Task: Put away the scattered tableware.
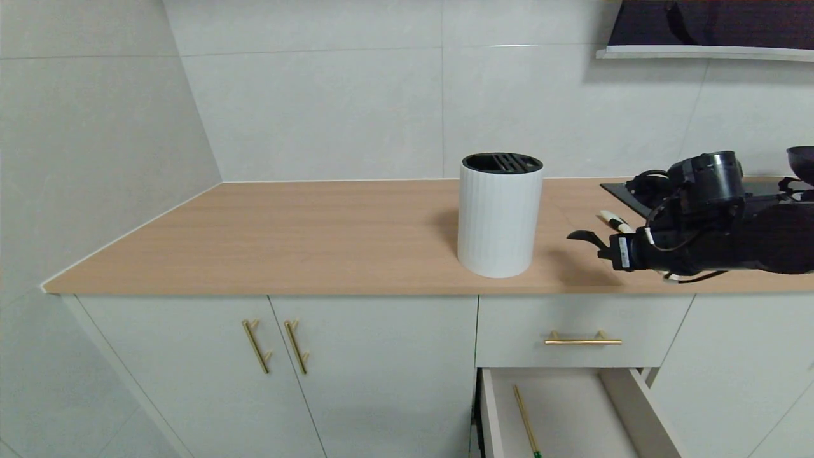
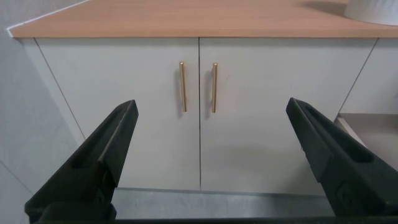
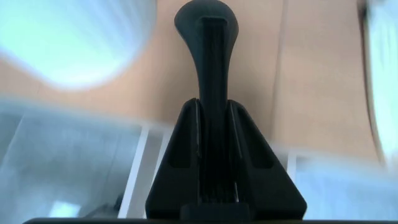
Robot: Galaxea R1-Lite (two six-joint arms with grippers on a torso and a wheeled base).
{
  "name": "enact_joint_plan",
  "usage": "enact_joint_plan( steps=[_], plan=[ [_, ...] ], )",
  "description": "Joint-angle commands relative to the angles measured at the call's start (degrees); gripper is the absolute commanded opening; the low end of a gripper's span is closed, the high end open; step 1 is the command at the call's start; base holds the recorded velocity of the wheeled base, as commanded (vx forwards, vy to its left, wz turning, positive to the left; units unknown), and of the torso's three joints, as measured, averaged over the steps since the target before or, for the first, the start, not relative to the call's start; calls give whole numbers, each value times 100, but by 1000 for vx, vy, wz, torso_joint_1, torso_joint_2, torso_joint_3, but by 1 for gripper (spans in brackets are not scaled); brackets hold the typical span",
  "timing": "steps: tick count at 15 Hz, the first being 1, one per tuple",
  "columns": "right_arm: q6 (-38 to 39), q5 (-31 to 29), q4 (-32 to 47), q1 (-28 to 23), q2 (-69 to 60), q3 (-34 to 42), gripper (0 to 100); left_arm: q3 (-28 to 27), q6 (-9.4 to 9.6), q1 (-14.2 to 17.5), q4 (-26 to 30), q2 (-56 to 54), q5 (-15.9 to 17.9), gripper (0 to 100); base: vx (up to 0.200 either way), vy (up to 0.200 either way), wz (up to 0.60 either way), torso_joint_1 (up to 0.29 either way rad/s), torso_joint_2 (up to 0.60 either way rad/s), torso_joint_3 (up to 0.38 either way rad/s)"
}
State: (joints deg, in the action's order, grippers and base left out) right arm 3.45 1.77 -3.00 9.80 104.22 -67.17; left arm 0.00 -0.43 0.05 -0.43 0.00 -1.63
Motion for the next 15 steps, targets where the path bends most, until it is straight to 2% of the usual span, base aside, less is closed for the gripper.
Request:
enact_joint_plan(
  steps=[1, 4, 7, 15],
  plan=[
    [121, -19, 89, 57, -965, 828, 0, 0, -1, 4, -1, 0, -4, 100, 0, 0, 0, 0, 0, 0],
    [393, -19, 80, 127, -1738, 1901, 0, 0, -1, 4, -10, 0, -4, 100, 0, 0, 0, 0, 0, 0],
    [631, -45, 45, 259, -1896, 2498, 0, 0, -1, 4, -1, 0, -4, 100, 0, 0, 0, 0, 0, 0],
    [631, -63, -210, 224, -1097, 2639, 0, 0, -1, 4, -1, 0, -4, 100, 0, 0, 0, 0, 0, 0]
  ],
)
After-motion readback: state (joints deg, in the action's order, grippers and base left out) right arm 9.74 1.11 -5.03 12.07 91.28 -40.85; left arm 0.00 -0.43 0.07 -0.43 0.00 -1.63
